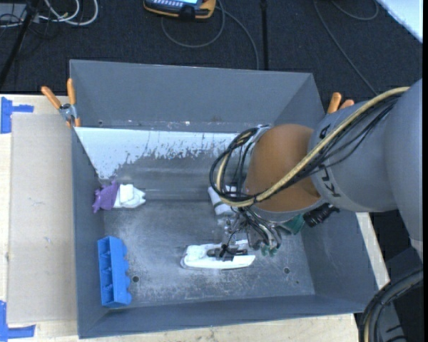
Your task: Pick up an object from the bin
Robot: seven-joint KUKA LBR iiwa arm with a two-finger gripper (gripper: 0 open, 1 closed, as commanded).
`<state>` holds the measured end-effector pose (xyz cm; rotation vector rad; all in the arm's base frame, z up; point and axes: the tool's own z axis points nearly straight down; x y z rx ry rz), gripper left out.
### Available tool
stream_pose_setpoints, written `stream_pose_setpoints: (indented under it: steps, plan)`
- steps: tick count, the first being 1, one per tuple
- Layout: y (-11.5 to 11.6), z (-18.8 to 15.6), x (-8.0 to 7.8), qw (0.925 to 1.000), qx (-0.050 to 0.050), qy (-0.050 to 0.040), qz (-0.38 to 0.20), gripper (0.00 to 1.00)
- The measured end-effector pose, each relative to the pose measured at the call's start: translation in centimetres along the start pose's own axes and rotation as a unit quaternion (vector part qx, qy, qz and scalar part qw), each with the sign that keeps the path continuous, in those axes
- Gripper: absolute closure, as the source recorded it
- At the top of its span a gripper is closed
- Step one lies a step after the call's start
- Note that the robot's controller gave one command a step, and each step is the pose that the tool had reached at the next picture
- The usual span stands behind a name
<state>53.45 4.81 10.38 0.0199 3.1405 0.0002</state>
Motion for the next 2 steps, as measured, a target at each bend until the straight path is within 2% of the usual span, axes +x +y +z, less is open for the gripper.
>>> stream_pose_setpoints:
  steps: [1,2]
  plan:
    - [0.0,0.0,0.0,1.0000,0.000,0.0000,0.000,1.00]
    - [0.6,-18.6,-1.1,1.0000,0.000,-0.0006,-0.004,1.00]
